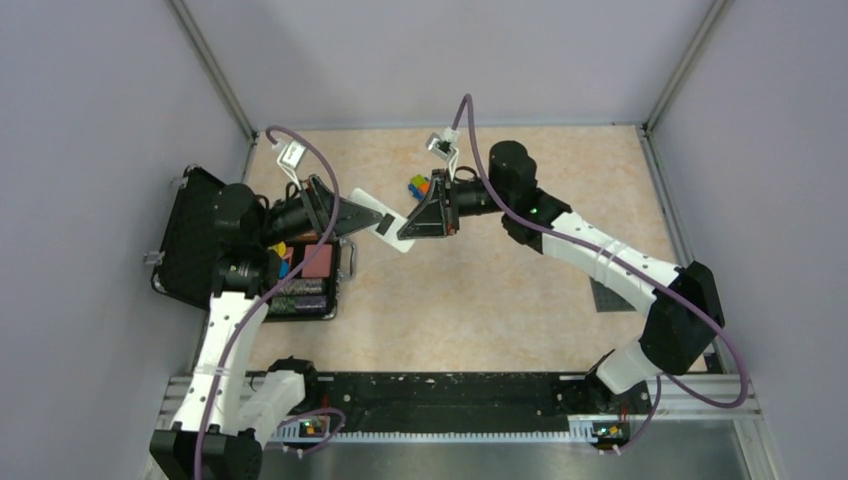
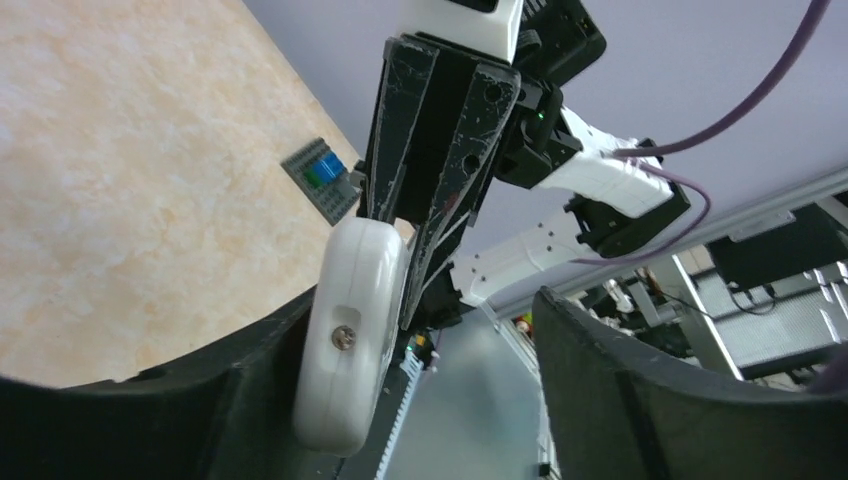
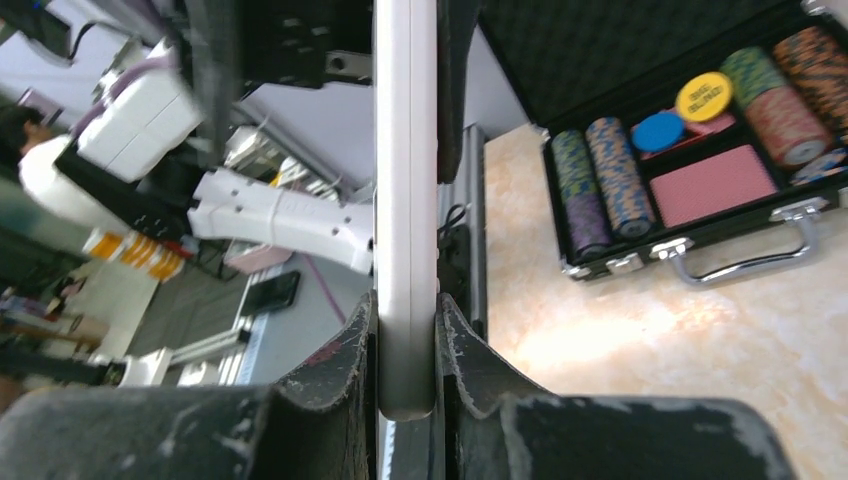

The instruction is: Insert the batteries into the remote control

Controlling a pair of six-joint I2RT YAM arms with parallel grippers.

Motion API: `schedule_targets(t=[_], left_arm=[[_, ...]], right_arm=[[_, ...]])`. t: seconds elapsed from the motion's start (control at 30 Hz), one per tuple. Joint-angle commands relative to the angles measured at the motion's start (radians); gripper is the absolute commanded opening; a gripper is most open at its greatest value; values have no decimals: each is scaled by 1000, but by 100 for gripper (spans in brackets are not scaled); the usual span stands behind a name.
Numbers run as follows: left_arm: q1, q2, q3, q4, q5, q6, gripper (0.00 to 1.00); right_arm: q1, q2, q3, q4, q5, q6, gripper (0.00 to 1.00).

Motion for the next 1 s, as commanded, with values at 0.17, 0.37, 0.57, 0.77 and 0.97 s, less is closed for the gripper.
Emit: schedule_targets(t=[0.17,0.37,0.57,0.77,0.97], left_arm=[[-43,-84,27,-45,-410,-123,99],[-123,-88,-34,62,-591,-101,99],[-169,-67,-31,-48,-767,-82,94],[-172,-66,-59,-72,-840,-99,90],[-171,-51,-67,-126,-844,-89,84]], right_arm=[[54,-61,-2,118,316,-78,0],[113,-18,104,-26,492,-201,0],[182,-15,148,-149,729,-330,0],[232,-30,139,-186,830,-441,0],[270,-33,140,-240,892,-527,0]])
